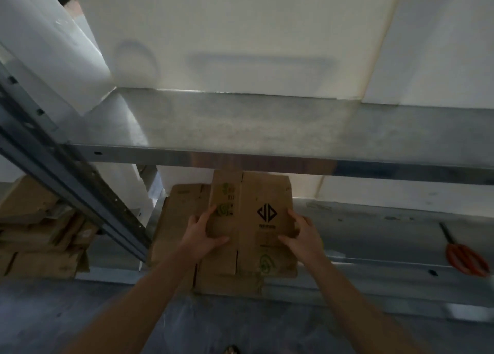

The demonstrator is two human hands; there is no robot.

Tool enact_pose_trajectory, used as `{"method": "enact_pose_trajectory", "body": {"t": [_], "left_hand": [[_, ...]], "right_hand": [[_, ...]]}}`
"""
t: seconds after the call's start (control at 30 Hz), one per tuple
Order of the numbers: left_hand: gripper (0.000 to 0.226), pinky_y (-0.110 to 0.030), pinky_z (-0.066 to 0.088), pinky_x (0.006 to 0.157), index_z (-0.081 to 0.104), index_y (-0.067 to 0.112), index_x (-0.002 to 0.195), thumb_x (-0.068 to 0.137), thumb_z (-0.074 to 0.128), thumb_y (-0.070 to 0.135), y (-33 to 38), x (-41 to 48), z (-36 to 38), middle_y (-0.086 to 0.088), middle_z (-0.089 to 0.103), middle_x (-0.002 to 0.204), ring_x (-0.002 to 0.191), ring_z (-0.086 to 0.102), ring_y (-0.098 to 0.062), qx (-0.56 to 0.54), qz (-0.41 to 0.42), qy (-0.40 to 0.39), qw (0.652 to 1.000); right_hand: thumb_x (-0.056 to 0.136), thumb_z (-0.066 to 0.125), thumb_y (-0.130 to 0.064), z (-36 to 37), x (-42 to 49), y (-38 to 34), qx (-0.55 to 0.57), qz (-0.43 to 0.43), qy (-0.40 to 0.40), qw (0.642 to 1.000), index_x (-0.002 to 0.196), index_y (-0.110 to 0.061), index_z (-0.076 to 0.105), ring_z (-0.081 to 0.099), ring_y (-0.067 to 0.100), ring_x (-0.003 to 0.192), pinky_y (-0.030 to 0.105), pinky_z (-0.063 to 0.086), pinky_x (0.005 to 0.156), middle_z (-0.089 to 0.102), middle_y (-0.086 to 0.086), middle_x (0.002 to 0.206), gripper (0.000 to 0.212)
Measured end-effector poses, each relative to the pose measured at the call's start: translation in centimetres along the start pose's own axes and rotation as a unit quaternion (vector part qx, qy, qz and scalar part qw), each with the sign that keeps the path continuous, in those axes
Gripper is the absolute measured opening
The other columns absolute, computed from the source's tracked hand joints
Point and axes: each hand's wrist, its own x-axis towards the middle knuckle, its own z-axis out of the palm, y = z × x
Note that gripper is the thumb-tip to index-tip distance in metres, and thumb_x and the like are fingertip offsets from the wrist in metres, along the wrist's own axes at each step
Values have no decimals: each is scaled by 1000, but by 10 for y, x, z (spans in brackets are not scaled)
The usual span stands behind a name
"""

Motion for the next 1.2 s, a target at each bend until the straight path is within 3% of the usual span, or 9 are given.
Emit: {"method": "enact_pose_trajectory", "body": {"t": [0.13, 0.43, 0.67, 0.77, 0.83, 0.9, 1.0, 1.13, 1.2], "left_hand": [[98, -40, 40, 106, 16, 46, 147, 72, 79, 46, 40, -6, 50, -2, 21, 142, 127, 39, -28, 3, 17, -11, 1000], [98, -47, 39, 108, 15, 45, 148, 75, 80, 32, 159, -31, 230, -5, 20, 144, 132, 33, -32, -40, 24, -34, 998], [105, -45, 38, 109, 15, 45, 148, 68, 82, 46, 223, -46, 321, 0, 20, 143, 134, 32, -29, -69, 23, -43, 996], [112, -44, 41, 107, 12, 49, 147, 61, 83, 56, 242, -45, 342, 2, 22, 140, 132, 36, -27, -78, 22, -55, 995], [113, -45, 43, 105, 13, 49, 146, 59, 84, 55, 254, -42, 354, 0, 23, 143, 130, 38, -25, -80, 22, -50, 995], [117, -46, 45, 103, 12, 47, 147, 56, 86, 52, 266, -36, 364, -1, 26, 143, 128, 40, -24, -101, 18, -60, 993], [125, -44, 51, 97, 8, 48, 147, 52, 89, 48, 281, -28, 372, 1, 35, 137, 122, 45, -21, -151, 34, -85, 984], [115, -17, 54, 76, 10, 46, 146, 64, 89, 24, 290, -23, 374, 13, 45, 128, 112, 51, -1, -183, 81, -106, 974], [111, -22, 52, 86, 12, 38, 148, 68, 86, 19, 291, -23, 373, 17, 42, 132, 121, 48, -2, -154, 108, -107, 976]], "right_hand": [[81, 79, -23, -54, -10, 35, 21, 9, 3, 1000, 150, -29, 33, 46, 21, 126, 38, 40, 107, 36, 3, 144, 83], [82, 79, -21, -211, -31, 165, -18, 24, 14, 999, 152, -27, 32, 47, 23, 127, 30, 42, 101, 38, 6, 143, 84], [81, 78, -11, -304, -41, 226, 25, 29, 35, 999, 149, -29, 34, 44, 22, 131, 29, 41, 104, 36, 3, 148, 84], [77, 81, -10, -325, -37, 237, 38, 44, 56, 997, 154, -24, 25, 46, 27, 130, 46, 43, 108, 40, 4, 147, 96], [76, 83, -8, -334, -34, 242, 58, 51, 56, 995, 155, -19, 20, 46, 27, 130, 48, 44, 107, 43, 2, 142, 102], [75, 83, -7, -338, -30, 247, 67, 37, 53, 996, 152, -20, 27, 51, 16, 118, 35, 48, 103, 41, -6, 132, 96], [75, 80, 0, -345, -23, 252, 105, 18, 50, 993, 145, -25, 37, 55, 1, 96, 12, 52, 79, 44, -8, 130, 85], [78, 76, 2, -352, -19, 257, 193, 15, 63, 979, 131, -31, 42, 58, 11, 110, 37, 55, 94, 53, -3, 133, 71], [80, 75, -2, -353, -20, 254, 234, 11, 63, 970, 123, -35, 43, 57, 16, 115, 44, 54, 96, 55, -5, 128, 63]]}}
